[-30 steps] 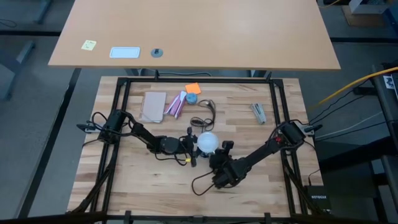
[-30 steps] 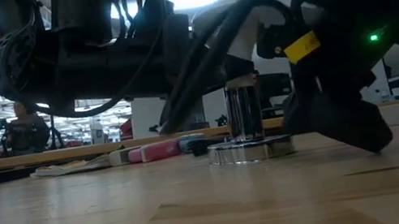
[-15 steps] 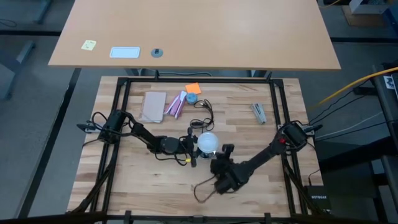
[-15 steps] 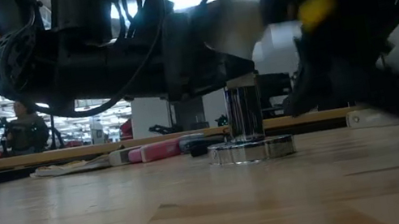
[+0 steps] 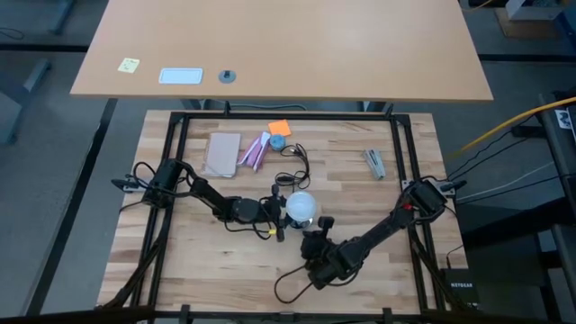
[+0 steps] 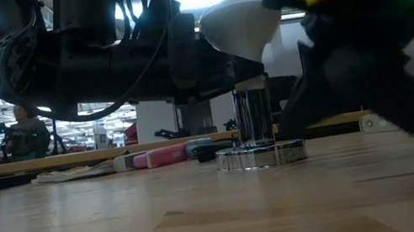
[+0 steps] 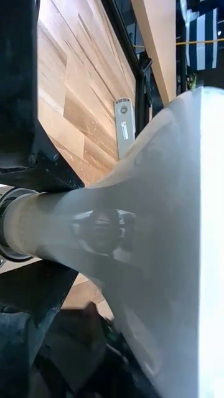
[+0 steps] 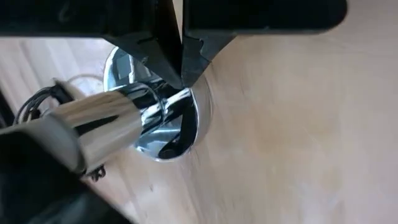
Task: Screw lightbulb
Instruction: Insert the lightbulb into the lamp
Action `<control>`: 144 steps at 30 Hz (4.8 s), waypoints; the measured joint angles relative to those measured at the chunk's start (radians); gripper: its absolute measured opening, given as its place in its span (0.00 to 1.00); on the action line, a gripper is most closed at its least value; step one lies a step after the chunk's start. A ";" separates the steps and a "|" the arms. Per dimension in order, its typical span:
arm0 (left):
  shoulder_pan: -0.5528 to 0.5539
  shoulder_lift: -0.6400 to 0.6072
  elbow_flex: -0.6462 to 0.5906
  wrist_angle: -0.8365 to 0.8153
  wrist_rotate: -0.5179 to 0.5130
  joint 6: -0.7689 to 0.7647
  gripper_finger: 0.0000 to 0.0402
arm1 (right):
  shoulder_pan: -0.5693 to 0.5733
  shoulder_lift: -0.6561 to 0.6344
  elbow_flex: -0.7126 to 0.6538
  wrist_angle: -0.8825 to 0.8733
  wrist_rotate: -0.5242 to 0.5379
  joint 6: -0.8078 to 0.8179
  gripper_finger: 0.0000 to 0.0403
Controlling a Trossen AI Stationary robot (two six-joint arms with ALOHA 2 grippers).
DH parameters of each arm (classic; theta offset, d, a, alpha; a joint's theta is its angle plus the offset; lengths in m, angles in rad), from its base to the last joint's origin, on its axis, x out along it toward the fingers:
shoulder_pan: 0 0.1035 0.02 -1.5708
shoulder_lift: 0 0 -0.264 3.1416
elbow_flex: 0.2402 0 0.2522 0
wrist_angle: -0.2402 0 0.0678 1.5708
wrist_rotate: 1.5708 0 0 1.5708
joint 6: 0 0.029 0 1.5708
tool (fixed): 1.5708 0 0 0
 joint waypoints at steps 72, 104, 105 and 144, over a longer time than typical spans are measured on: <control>-0.001 0.001 0.000 -0.022 0.000 -0.003 0.38 | -0.012 0.062 -0.034 0.114 0.014 0.102 0.01; 0.000 0.001 0.000 -0.022 -0.002 -0.002 0.38 | 0.003 0.058 0.059 0.149 0.080 0.032 0.01; 0.000 0.001 0.000 -0.022 -0.001 -0.003 0.38 | -0.004 0.064 0.058 0.162 0.059 0.006 0.01; -0.004 0.002 0.000 -0.023 0.013 -0.010 0.38 | -0.076 0.097 0.054 -0.277 0.099 0.347 0.01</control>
